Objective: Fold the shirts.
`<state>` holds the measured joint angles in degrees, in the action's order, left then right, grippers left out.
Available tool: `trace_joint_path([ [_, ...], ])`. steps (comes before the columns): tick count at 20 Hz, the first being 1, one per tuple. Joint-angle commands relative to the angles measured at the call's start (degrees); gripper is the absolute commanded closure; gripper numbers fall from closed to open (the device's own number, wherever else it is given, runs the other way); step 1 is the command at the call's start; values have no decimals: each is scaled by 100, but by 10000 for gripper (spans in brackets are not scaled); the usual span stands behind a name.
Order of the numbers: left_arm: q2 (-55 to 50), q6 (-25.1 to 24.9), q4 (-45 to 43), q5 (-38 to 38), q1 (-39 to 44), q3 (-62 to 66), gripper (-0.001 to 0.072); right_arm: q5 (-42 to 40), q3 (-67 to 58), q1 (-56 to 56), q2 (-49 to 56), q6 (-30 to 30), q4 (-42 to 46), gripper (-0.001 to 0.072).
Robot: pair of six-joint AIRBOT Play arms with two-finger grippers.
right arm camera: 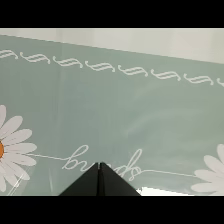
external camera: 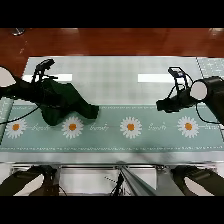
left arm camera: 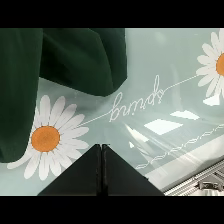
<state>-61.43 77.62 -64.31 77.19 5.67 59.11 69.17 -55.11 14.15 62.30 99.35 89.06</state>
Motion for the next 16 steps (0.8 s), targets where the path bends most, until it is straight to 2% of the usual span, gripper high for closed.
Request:
trace_joint_path([
  [1, -2, 0, 0, -2, -4, 4, 676, 0, 0, -4, 2, 0, 0, 690],
  [13, -2, 0, 0, -2, -4, 4, 676, -2, 0, -4, 2, 0, 0, 690],
  [16, -9, -2, 0, -205, -2, 4, 676, -476, 0, -4, 2, 0, 2, 690],
])
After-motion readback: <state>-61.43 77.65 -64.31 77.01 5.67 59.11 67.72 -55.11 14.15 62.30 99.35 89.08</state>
